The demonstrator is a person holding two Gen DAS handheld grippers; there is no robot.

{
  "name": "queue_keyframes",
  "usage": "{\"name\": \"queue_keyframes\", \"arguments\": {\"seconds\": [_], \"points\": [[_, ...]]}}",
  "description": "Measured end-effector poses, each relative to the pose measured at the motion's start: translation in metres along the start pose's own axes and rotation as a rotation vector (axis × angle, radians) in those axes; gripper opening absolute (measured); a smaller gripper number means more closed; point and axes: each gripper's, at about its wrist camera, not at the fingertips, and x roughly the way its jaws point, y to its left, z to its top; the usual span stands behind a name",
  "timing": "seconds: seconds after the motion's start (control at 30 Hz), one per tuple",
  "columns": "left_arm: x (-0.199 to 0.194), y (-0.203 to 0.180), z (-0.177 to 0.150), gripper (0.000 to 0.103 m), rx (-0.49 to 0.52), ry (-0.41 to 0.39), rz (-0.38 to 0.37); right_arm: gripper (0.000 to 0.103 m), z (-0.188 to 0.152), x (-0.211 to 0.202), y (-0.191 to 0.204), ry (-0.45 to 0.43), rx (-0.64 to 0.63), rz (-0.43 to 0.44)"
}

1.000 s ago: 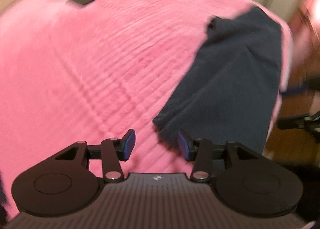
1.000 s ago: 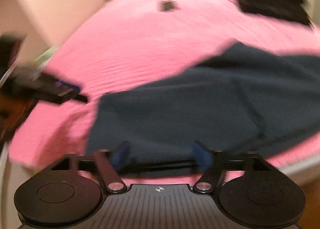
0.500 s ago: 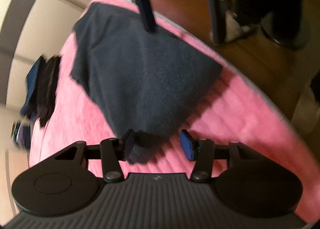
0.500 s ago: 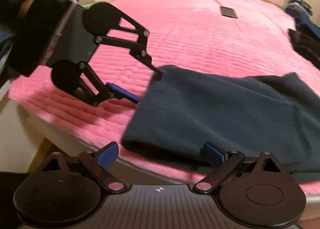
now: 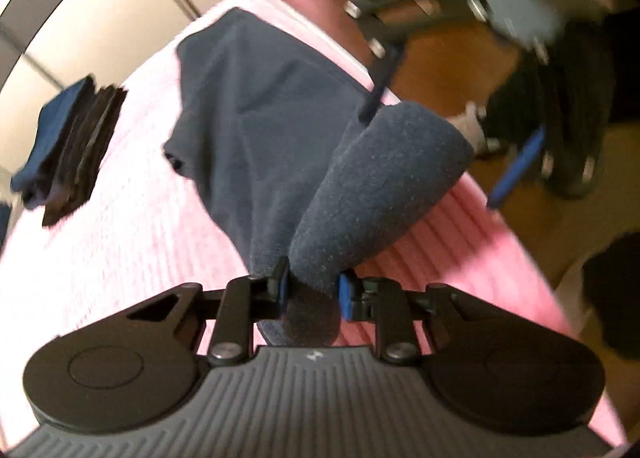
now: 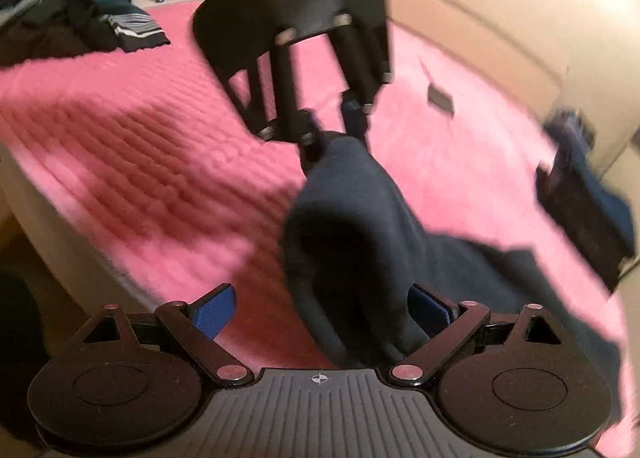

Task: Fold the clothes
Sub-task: 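Grasp the folded pants with the right gripper while the left gripper releases them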

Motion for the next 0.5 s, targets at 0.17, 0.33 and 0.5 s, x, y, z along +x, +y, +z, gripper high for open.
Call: {"name": "queue_keyframes", "arguments": {"seconds": [0.17,0.33,0.5], "points": [[-0.012,0.015,0.027,0.020,-0.007,0.025,-0.009,0.076,0.005,0.005,-0.021,-0.035,0.026,-0.046],[-0.022,0.046,0.065,0.020,-0.024,0.043,-0.001,0.021,0.003,-0.012,-0.075,-0.037,0.173,-0.012],[-0.018,0.097,0.137,0.020,-0.035,0.034,0.020,0.021,-0.010,-0.042,-0.157,-0.085,0.378,0.026]]}}
